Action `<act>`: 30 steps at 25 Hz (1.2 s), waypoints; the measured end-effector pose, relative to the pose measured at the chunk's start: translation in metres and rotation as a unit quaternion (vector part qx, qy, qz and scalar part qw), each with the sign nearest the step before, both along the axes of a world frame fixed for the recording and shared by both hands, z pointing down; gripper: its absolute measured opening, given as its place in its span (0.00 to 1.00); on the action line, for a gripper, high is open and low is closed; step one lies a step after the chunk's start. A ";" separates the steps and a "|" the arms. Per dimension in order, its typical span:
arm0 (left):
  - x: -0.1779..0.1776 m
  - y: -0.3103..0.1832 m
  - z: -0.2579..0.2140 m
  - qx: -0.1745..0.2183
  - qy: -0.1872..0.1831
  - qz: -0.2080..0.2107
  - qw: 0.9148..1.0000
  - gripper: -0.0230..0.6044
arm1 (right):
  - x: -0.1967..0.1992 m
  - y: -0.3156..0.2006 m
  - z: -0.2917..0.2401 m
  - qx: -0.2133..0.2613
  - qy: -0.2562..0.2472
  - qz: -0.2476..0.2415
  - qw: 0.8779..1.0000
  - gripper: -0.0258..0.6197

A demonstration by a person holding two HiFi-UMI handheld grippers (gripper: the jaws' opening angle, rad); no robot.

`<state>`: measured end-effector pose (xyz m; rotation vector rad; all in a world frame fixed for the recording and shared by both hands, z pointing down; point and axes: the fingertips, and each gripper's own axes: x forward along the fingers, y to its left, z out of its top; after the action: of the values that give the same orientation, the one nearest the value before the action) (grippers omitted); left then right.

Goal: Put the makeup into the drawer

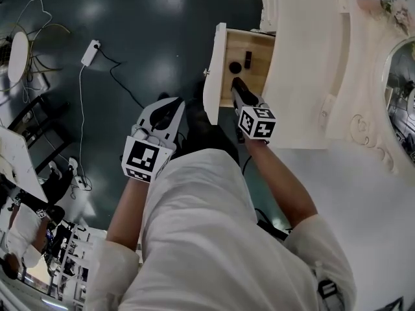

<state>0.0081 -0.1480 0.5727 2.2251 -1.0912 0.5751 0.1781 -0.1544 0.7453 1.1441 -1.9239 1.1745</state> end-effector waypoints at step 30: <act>-0.009 -0.003 0.040 -0.050 -0.008 -0.039 0.998 0.06 | -0.003 0.019 0.143 -0.211 0.069 -0.068 0.973 0.25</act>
<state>-0.0004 -0.1507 0.6128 2.0872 -1.1270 0.6017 0.1747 -0.1357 0.8879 0.8281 -1.5244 1.3110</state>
